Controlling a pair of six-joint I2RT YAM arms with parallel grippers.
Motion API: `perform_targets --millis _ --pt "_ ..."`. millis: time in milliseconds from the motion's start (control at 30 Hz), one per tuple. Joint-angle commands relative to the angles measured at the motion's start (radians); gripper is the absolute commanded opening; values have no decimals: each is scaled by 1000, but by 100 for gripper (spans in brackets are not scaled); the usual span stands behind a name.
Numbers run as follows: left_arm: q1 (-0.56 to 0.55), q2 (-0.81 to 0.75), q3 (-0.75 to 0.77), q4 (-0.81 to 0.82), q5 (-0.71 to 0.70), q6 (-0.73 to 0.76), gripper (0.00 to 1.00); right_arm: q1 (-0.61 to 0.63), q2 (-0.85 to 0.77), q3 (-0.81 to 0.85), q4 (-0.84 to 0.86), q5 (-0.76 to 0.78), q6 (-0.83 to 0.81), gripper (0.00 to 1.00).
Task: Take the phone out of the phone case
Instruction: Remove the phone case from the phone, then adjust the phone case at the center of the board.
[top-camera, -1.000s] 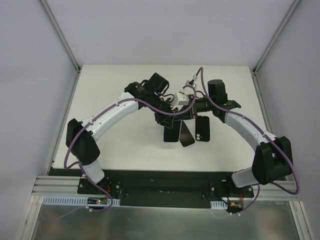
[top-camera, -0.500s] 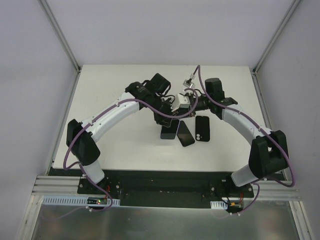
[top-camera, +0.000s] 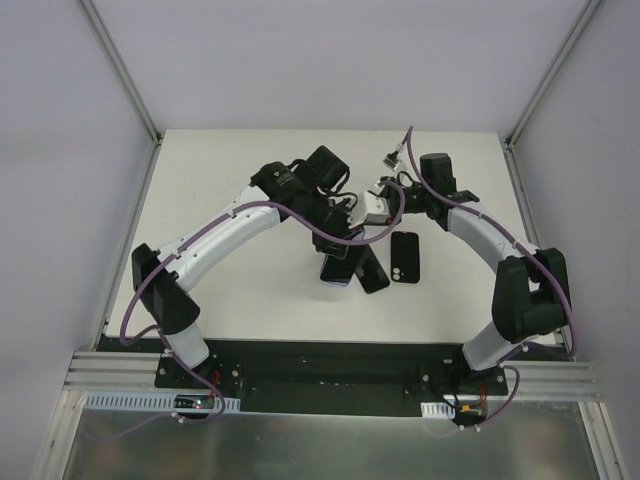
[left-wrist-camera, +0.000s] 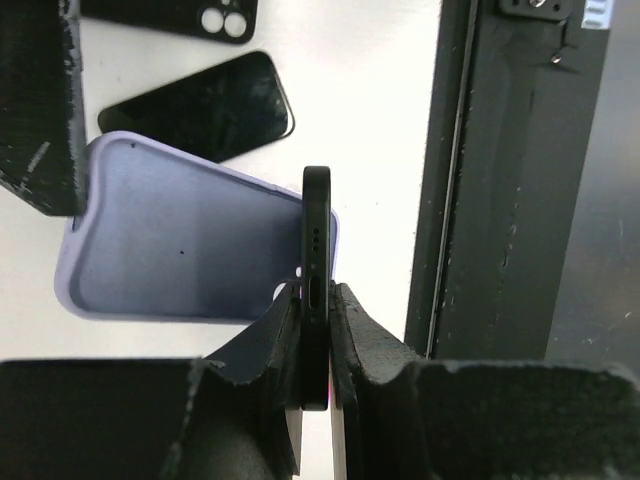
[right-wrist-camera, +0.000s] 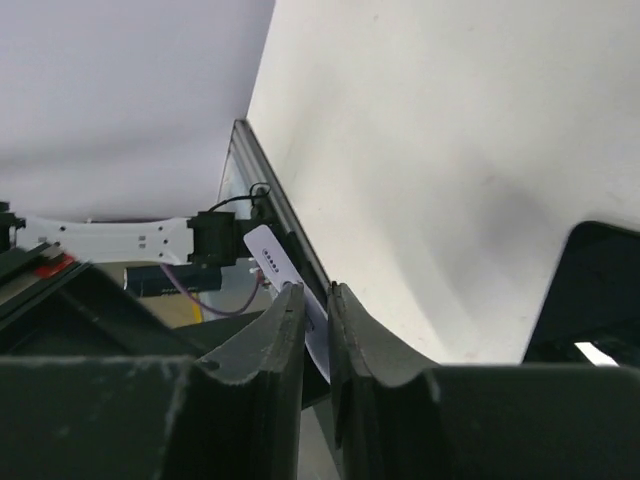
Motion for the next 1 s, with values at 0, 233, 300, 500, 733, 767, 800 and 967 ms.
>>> perform_targets --millis 0,233,300,500,733,767,800,967 --pt "-2 -77 55 17 55 16 0 -30 -37 1 4 48 -41 0" --pt "46 -88 54 19 119 3 0 -53 -129 -13 -48 86 -113 0" --pt "56 -93 57 19 123 3 0 -56 -136 -10 -82 120 -149 0" --pt "84 -110 29 20 130 14 0 -55 -139 2 -154 174 -244 0" --pt "219 -180 -24 17 225 -23 0 53 -99 -4 -234 377 -368 28" --pt "237 -191 -35 17 225 -26 0 76 -85 3 -238 408 -382 34" --pt "259 -203 -44 11 227 -21 0 93 -64 17 -251 446 -399 38" --pt "345 -272 -142 -6 238 2 0 160 90 117 -303 548 -443 50"
